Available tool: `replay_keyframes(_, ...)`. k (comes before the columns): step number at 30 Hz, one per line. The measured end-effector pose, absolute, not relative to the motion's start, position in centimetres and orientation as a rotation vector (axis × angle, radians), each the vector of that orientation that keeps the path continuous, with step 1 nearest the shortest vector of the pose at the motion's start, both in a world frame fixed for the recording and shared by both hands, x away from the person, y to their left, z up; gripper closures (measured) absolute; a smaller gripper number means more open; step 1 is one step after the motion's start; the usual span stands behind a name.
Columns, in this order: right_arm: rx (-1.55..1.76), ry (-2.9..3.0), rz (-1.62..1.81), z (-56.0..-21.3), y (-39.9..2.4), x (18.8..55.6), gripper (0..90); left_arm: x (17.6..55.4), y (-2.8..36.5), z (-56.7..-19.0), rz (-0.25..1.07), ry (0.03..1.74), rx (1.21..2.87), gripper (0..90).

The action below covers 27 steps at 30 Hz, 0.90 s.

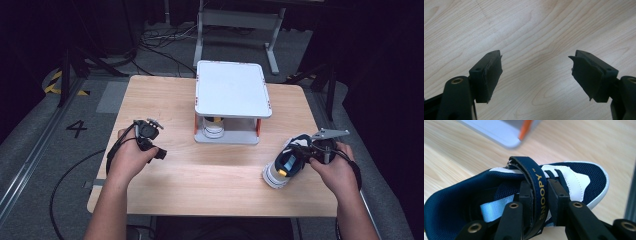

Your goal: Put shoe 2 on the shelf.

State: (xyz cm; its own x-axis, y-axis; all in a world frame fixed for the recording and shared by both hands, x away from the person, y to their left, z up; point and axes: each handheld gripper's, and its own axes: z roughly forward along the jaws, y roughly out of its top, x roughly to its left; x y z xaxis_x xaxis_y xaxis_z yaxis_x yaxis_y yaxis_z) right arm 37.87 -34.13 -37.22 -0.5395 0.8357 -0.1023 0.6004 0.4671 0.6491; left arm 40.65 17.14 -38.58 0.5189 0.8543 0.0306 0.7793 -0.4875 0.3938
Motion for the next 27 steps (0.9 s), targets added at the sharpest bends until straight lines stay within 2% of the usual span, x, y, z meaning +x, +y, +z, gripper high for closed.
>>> replay_keyframes(14, 0.81, 2.474, 0.939, -34.8, -27.1, 40.2, 75.8, 38.7, 19.4, -38.8, 0.332, 1.436, 2.377, 24.5)
replay_keyframes(27, 0.534, 2.612, 0.862, -35.9, -21.7, 43.5, 76.0, 38.6, 19.4, -39.0, 0.317, 1.431, 2.382, 24.4)
